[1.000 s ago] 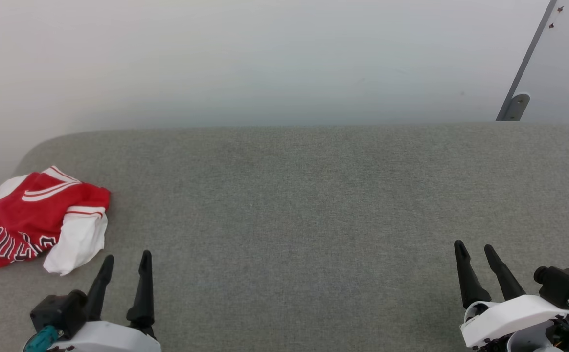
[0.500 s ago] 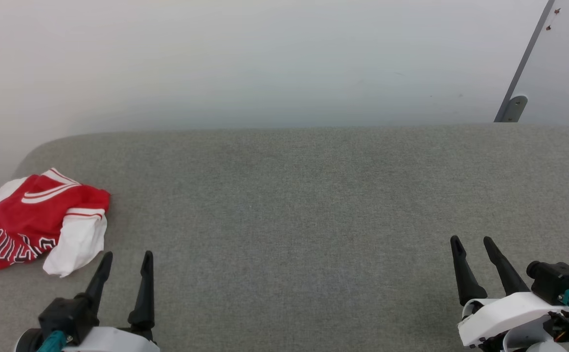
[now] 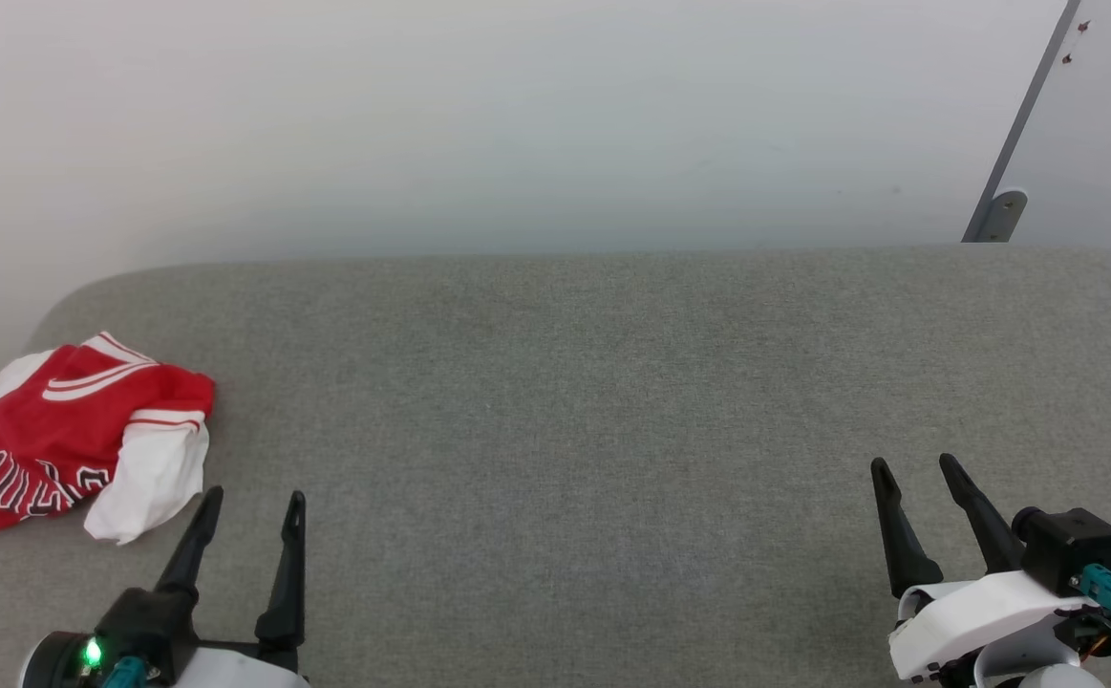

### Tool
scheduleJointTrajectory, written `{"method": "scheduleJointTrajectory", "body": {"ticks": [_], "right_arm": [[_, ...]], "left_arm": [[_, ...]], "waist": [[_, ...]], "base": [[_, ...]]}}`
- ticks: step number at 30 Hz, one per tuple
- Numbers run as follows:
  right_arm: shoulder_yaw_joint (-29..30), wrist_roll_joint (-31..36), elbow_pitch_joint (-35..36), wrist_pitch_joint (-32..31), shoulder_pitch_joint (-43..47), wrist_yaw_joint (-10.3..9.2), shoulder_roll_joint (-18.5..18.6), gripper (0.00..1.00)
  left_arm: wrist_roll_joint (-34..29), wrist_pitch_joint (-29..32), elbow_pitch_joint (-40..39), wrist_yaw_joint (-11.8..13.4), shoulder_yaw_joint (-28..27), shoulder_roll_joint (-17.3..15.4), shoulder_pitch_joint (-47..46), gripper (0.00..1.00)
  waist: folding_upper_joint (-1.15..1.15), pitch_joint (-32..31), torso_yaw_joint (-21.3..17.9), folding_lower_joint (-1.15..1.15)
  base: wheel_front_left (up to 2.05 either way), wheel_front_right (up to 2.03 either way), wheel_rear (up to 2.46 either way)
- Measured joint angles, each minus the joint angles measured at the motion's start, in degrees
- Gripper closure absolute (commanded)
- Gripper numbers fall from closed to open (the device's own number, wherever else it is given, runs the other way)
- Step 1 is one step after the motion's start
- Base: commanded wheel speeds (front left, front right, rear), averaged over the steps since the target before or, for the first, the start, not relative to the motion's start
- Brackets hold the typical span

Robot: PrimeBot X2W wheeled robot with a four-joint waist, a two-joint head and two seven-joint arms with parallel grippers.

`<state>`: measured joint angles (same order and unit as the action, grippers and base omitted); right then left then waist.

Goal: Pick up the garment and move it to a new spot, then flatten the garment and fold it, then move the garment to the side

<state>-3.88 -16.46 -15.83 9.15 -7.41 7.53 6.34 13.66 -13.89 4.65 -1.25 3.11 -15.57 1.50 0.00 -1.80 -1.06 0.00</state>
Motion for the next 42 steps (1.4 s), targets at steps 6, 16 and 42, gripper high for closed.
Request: {"method": "scheduleJointTrajectory", "body": {"ticks": [6,16,42], "right_arm": [[-0.18,2.26,0.03,0.54,-0.03,0.00,0.36,0.00],[-0.54,3.88,0.04,1.04,-0.10,0.00,0.66,0.00],[-5.89,2.34,-0.24,0.93,0.42,0.00,1.43,0.00]], "left_arm": [[-2.40,-0.69,-0.43,-0.12,-0.04,-0.10,0.07,0.00],[-4.26,-1.24,-0.68,-0.29,-0.29,-0.11,0.33,0.00],[2.57,1.64,1.02,1.36,-6.13,0.48,0.87,0.00]], "waist": [[0.00,-0.10,0.02,0.00],[0.00,-0.18,0.08,0.00],[0.00,-2.43,11.01,0.00]], "base": [[0.00,0.00,0.00],[0.00,0.00,0.00],[0.00,0.00,0.00]]}}
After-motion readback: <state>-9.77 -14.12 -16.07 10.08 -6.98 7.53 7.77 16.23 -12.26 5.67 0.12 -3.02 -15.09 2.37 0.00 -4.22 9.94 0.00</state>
